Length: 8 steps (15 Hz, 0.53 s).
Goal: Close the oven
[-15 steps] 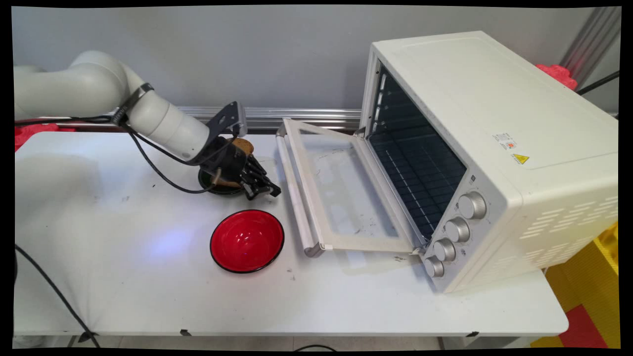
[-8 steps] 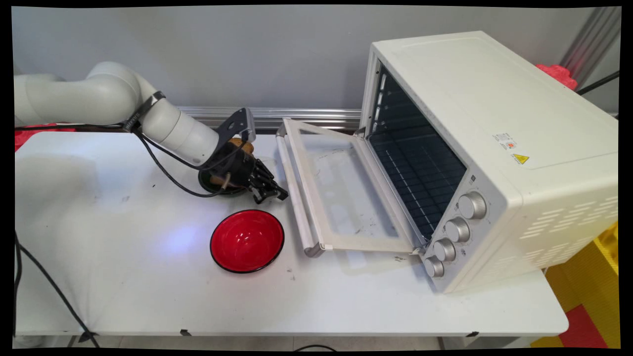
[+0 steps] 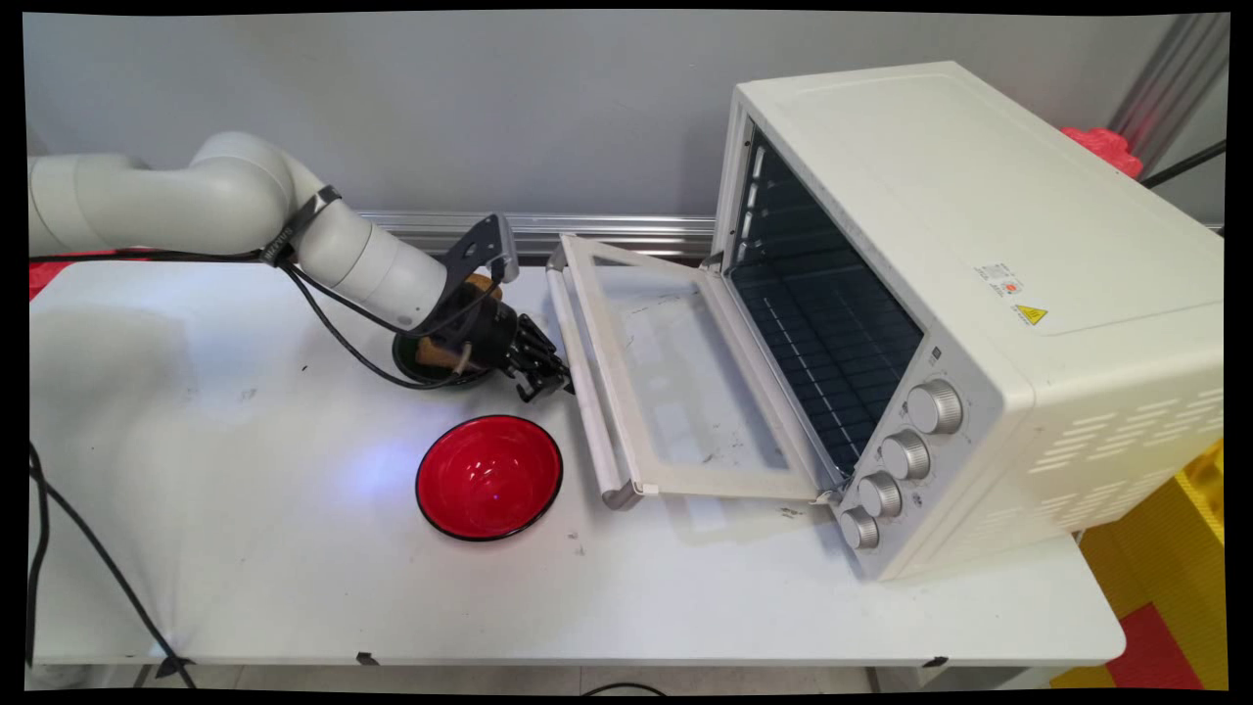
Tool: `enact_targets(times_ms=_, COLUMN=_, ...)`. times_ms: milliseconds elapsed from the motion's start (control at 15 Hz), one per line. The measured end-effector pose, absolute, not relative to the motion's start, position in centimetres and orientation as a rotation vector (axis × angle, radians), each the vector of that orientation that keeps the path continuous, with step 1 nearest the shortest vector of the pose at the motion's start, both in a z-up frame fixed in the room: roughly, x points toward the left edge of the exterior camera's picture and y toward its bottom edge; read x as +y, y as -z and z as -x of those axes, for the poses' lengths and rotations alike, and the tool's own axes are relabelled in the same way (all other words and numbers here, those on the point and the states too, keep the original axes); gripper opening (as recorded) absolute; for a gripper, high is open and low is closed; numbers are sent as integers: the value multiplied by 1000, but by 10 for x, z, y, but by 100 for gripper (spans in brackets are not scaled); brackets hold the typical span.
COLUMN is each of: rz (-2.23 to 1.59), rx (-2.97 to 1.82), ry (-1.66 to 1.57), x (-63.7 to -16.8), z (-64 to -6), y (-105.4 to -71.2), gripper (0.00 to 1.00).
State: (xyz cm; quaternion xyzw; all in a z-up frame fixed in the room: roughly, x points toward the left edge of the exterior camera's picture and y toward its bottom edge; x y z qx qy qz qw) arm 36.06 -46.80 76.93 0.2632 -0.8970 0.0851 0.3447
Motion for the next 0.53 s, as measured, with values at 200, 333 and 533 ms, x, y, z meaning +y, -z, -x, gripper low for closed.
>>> enact_targets(times_ms=200, rz=-682, rx=-2311, ry=-226, x=-470, z=-359, y=-770, gripper=0)
enact_targets(times_ms=333, rz=-680, rx=-2298, ry=-229, x=-470, z=-358, y=-772, gripper=0)
enact_targets(times_ms=533, rz=-676, rx=-2281, ry=-233, x=-471, z=-357, y=-775, gripper=0)
